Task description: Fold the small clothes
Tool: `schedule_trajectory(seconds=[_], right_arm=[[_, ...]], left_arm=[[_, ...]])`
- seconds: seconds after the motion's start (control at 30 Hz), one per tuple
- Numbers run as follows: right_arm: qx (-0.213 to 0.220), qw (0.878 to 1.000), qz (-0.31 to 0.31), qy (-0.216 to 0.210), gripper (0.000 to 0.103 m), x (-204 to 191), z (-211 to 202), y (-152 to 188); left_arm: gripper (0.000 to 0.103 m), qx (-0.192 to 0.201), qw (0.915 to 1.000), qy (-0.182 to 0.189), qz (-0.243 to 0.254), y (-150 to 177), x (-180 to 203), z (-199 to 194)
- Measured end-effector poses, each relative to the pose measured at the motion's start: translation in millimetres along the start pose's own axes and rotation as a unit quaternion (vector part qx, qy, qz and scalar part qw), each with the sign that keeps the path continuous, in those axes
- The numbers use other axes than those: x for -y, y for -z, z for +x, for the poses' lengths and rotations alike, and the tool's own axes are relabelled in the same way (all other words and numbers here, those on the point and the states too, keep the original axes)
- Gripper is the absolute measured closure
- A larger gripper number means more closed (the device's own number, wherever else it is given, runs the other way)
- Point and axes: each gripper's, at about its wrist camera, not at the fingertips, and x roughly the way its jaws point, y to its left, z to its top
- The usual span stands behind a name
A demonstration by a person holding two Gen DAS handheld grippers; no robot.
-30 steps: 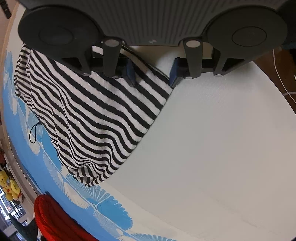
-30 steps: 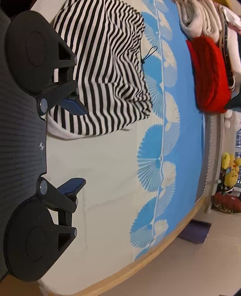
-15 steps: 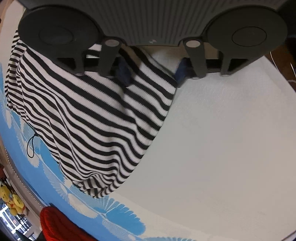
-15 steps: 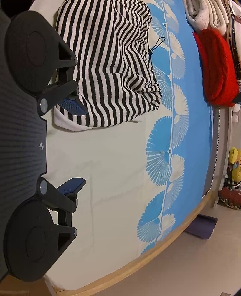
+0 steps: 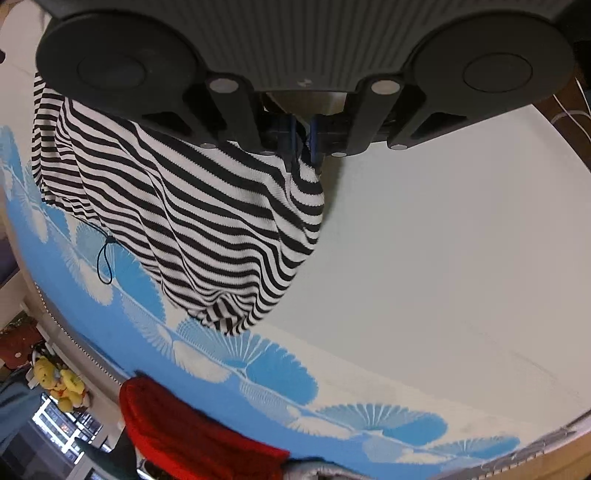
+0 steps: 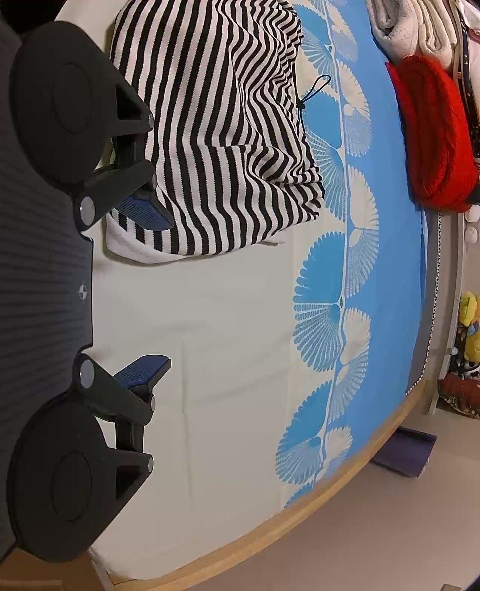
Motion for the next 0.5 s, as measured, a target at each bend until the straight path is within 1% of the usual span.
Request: schedule_trajectory(seconds=[0.1, 0.17, 0.23, 0.27, 0.37, 0.5], right_arm=[[-0.002, 1.0, -0.001, 0.0, 0.027, -1, 1, -1], [-0.003, 1.0, -0.002, -0.001, 0.027, 0, 2, -2], [-0.002, 1.0, -0.004, -0.002, 0.027, 1, 2, -3], [-0.003, 1.0, -0.004, -0.001, 0.027, 1, 3, -3], [-0.005, 1.0, -0.004, 0.0, 0.027, 4, 5, -3], [-0.009, 1.0, 0.004, 0.002, 0.027, 8, 7, -4]], left_arm=[[0.097, 0.022, 0.9996, -0.017, 0.01, -1, -1, -9], [0.097, 0.03, 0.9984, -0.046, 0.012, -1, -2, -13], [0.097, 0.03, 0.9958, -0.083, 0.027, 0, 0, -10], [0.097, 0.029, 0.9945, -0.095, 0.034, 1, 2, -8], [0.097, 0.039, 0.9907, -0.113, 0.065, 4, 11, -5], [0.097, 0.072, 0.9828, -0.126, 0.114, 10, 30, -14]])
